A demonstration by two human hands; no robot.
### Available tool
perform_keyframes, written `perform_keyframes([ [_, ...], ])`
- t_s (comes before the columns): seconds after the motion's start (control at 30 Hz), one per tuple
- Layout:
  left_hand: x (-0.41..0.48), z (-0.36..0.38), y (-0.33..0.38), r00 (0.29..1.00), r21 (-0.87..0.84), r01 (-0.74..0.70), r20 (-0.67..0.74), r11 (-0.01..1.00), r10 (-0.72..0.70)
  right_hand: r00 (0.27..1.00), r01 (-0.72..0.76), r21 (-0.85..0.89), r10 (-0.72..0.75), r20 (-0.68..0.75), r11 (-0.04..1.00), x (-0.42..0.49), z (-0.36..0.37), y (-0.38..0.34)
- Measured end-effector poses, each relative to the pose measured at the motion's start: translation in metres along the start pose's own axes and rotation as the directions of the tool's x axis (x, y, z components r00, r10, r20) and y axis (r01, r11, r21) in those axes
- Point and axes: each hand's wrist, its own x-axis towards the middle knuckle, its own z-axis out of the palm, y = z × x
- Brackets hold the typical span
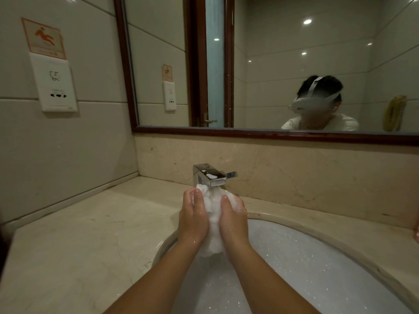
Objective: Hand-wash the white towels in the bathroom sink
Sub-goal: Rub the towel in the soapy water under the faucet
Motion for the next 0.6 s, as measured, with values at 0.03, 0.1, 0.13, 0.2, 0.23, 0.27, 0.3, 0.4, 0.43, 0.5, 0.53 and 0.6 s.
perform_keyframes([
  [0.03, 0.000, 0.000, 0.000, 1.000, 0.005, 0.000, 0.002, 1.000, 0.000, 1.000, 0.005, -0.002, -0.005, -0.003, 1.000, -0.001, 0.000, -0.001],
  [0.1, -0.001, 0.000, 0.001, 1.000, 0.008, -0.005, 0.003, 1.000, 0.005, 1.000, 0.014, -0.014, -0.014, -0.004, 1.000, -0.002, -0.001, -0.002],
  [0.13, -0.001, 0.000, 0.001, 1.000, 0.010, -0.005, 0.005, 1.000, 0.005, 1.000, 0.015, -0.017, -0.015, -0.003, 1.000, -0.002, -0.001, -0.002],
  [0.2, -0.001, 0.000, 0.001, 1.000, 0.009, -0.001, 0.004, 1.000, 0.001, 1.000, 0.008, 0.004, -0.008, 0.001, 1.000, -0.002, -0.002, -0.002],
  [0.23, -0.001, 0.000, 0.001, 1.000, 0.004, 0.000, 0.000, 1.000, 0.000, 1.000, 0.005, 0.008, -0.005, 0.001, 1.000, -0.003, -0.002, -0.003],
  [0.27, -0.002, 0.000, 0.001, 1.000, -0.002, 0.004, -0.007, 1.000, -0.004, 1.000, 0.010, -0.005, -0.010, -0.002, 1.000, -0.003, -0.002, -0.004],
  [0.3, -0.002, 0.000, 0.002, 1.000, -0.010, 0.006, -0.018, 1.000, -0.006, 1.000, 0.026, -0.025, -0.026, -0.003, 0.999, -0.005, -0.002, -0.005],
  [0.4, 0.001, -0.002, 0.004, 0.999, -0.054, 0.010, -0.051, 0.999, -0.013, 0.994, 0.105, -0.045, -0.104, 0.026, 0.993, -0.009, -0.002, -0.009],
  [0.43, 0.001, -0.003, 0.004, 0.999, -0.083, 0.020, -0.045, 0.996, -0.024, 0.993, 0.114, -0.036, -0.113, 0.040, 0.993, -0.010, -0.003, -0.009],
  [0.5, 0.000, -0.005, 0.003, 0.998, -0.151, 0.066, -0.009, 0.986, -0.068, 0.994, 0.091, -0.027, -0.089, 0.058, 0.995, -0.013, -0.005, -0.010],
  [0.53, -0.001, -0.005, 0.002, 0.995, -0.171, 0.095, 0.011, 0.981, -0.094, 0.995, 0.080, -0.037, -0.078, 0.060, 0.996, -0.014, -0.006, -0.010],
  [0.6, -0.002, -0.004, 0.001, 0.993, -0.180, 0.116, 0.016, 0.977, -0.115, 0.995, 0.082, -0.071, -0.078, 0.056, 0.994, -0.015, -0.011, -0.010],
])
